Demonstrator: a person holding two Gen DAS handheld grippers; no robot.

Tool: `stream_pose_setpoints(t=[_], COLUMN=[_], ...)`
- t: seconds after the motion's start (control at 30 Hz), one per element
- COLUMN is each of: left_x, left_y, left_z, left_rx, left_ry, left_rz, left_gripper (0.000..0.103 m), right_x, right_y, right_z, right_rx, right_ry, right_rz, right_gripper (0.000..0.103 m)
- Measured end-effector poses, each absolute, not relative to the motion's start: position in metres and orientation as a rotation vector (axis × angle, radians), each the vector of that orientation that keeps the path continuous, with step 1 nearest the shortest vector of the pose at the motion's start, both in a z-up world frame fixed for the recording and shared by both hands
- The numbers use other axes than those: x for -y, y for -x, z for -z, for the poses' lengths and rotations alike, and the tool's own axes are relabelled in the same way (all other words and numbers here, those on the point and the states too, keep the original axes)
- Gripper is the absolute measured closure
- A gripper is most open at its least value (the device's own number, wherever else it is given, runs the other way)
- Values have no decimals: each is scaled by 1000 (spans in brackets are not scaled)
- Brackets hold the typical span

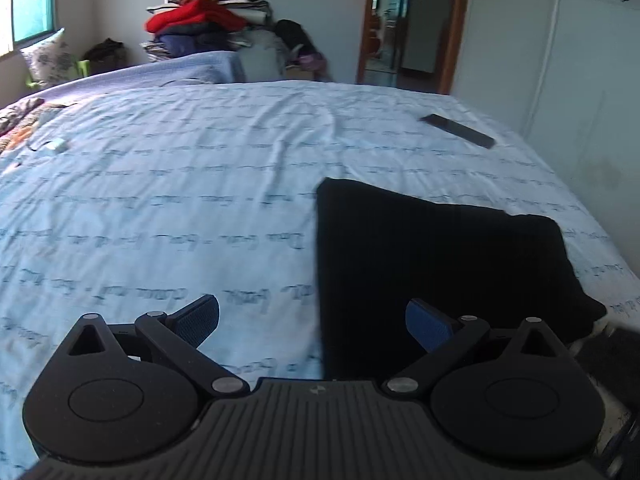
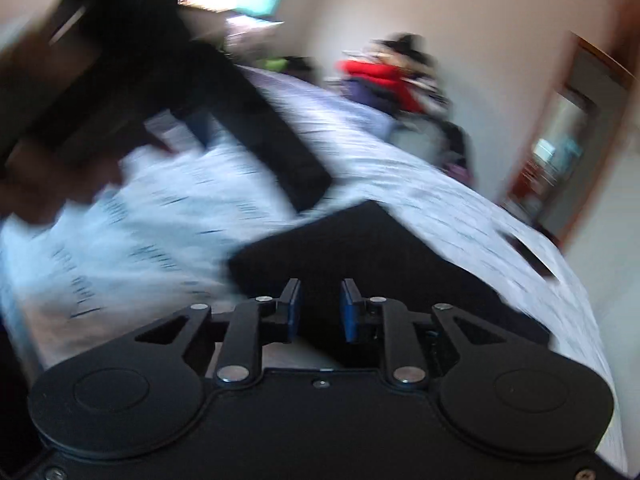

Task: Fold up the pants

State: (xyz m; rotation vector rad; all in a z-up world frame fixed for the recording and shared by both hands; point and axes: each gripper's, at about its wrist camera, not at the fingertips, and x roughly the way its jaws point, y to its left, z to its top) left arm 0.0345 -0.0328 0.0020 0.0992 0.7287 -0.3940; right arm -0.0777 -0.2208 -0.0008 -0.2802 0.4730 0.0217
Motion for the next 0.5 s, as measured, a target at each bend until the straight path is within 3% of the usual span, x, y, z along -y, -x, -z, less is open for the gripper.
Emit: stream_pose_setpoints(t=[0.07,0.13,0.27,0.37,0.5], left_x=[47,63,68,68,70], left_y=[-34,-35,-31,-27,-17], left_z=[9,24,42,36,29], left_rx=[-734,-774,-790,-781,-771], left_ry=[-124,-172,-199,-206,-212], left_rz=[412,410,374,354,349], left_gripper=[5,11,8,8,8], right_x=[248,269,283,296,303], right_y=[69,60,70,74,77], right_z=[7,22,17,15,30], right_rx=[-513,-585,-567,-531,-605], right_ry=[199,155,94,51,119], right_rz=[78,136,164,225,289], right_gripper=[71,71,69,51,51])
